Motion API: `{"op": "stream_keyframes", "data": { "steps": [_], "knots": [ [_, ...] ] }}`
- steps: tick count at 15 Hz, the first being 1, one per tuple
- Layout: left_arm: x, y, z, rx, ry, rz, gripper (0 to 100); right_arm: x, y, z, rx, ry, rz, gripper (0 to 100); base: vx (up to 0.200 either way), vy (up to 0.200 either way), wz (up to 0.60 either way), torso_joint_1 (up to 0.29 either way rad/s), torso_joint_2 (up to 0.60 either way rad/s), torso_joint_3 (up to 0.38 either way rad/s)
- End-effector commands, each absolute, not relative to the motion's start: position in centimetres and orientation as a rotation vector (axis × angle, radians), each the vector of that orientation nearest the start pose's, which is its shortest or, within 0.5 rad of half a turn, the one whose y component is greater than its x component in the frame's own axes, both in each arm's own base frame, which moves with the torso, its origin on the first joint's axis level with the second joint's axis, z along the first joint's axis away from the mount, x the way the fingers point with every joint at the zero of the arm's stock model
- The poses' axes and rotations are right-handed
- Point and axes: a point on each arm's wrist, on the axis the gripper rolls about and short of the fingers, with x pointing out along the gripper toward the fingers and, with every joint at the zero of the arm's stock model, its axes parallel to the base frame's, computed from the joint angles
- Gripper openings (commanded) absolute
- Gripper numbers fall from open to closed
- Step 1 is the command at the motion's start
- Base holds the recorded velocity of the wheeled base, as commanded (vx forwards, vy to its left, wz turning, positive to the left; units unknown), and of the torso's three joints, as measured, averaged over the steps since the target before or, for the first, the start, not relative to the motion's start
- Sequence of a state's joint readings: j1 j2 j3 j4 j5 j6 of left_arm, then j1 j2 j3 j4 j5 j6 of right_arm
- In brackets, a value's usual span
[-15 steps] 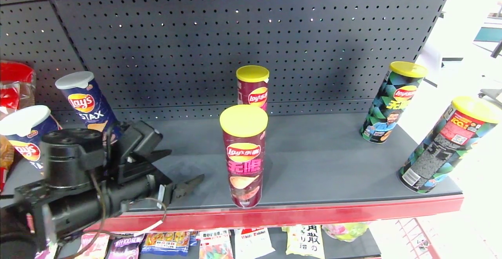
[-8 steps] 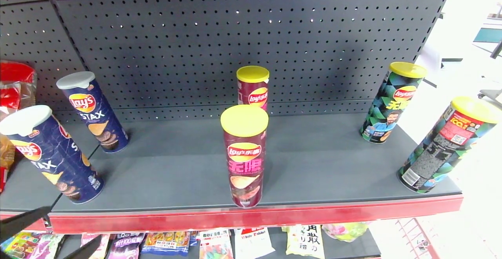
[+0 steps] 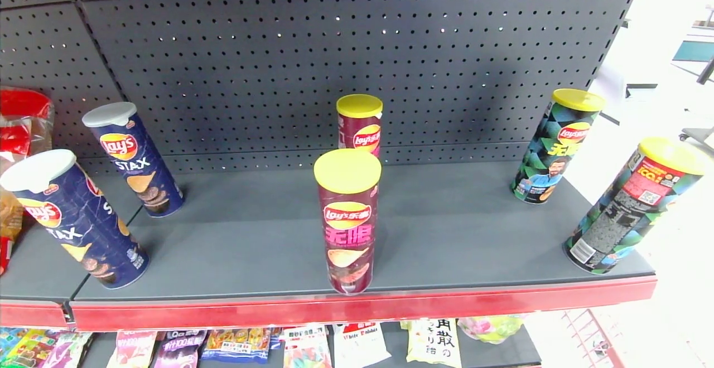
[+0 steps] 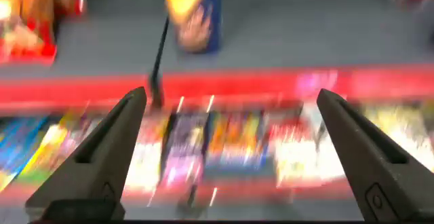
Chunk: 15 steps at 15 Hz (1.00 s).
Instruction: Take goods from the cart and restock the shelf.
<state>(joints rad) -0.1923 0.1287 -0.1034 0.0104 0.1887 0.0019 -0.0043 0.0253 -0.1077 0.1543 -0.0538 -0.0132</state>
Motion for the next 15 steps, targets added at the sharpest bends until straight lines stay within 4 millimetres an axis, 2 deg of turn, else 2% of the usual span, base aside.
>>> {"op": "stream_keyframes", "data": {
  "steps": [1,3,4,7,10,11,13,15],
  "knots": [
    [-1.46,0.46,8.23,0.011,0.045,-0.112,100,-2.66,-0.11,8.37,0.009,0.0,-0.055,100,0.0,0.0,0.0,0.0,0.0,0.0],
    [-1.45,0.6,8.34,0.021,0.051,-0.045,100,-2.61,-0.03,8.36,0.006,-0.009,-0.021,100,0.0,0.0,0.0,0.0,0.0,0.0],
    [-1.36,0.78,8.32,0.026,0.071,0.059,100,-2.62,0.04,8.35,0.005,-0.006,0.009,100,0.0,0.0,0.0,0.0,0.0,0.0],
    [-1.29,0.61,8.35,0.026,0.092,0.199,100,-2.6,-0.29,8.34,0.039,-0.015,-0.136,100,0.0,0.0,0.0,0.0,0.0,0.0],
    [-1.49,0.39,8.33,0.018,0.079,0.349,100,-2.61,-0.22,8.32,0.014,-0.008,-0.104,100,0.0,0.0,0.0,0.0,0.0,0.0],
    [-1.61,0.34,8.28,0.013,0.062,0.337,100,-2.61,-0.22,8.35,0.03,-0.012,-0.106,100,0.0,0.0,0.0,0.0,0.0,0.0],
    [-1.53,-0.02,8.25,0.005,0.045,0.167,100,-2.56,-0.34,8.23,0.074,-0.018,-0.159,100,0.0,0.0,0.0,0.0,0.0,0.0],
    [-1.53,-0.15,7.86,0.011,0.084,0.111,100,-2.53,-0.19,8.16,0.046,-0.01,-0.092,100,0.0,0.0,0.0,0.0,0.0,0.0]
  ]
}}
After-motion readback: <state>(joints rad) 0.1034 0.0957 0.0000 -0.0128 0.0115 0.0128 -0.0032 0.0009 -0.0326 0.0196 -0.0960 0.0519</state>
